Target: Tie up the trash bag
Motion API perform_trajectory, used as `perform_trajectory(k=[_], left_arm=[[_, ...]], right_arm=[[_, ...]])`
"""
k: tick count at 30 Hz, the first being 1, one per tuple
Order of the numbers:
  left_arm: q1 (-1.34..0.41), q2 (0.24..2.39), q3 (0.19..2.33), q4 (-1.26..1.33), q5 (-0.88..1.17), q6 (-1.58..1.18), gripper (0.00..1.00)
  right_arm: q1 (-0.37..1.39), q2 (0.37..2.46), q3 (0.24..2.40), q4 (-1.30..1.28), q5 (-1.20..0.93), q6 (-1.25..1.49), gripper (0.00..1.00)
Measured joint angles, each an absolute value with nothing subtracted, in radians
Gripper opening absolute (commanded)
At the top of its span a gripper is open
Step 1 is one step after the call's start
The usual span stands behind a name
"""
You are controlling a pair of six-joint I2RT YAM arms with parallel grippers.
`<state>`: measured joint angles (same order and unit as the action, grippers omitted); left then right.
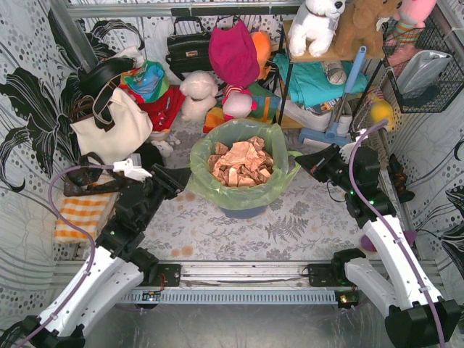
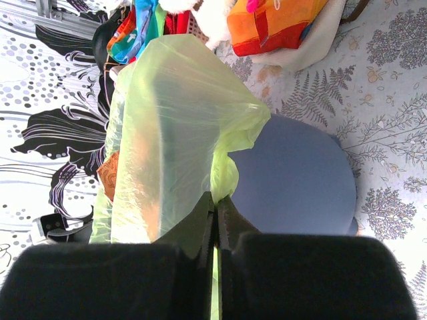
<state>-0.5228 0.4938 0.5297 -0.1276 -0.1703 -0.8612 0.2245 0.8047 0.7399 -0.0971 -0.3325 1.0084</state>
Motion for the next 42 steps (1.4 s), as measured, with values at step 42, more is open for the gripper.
perform_trajectory(k=[42], left_arm=[[-0.235,1.024,0.554,-0.194,0.506,-0.579,0.55]], right_arm=[[0.224,0.835,0.791,-0.127,-0.332,1.001,0.00]])
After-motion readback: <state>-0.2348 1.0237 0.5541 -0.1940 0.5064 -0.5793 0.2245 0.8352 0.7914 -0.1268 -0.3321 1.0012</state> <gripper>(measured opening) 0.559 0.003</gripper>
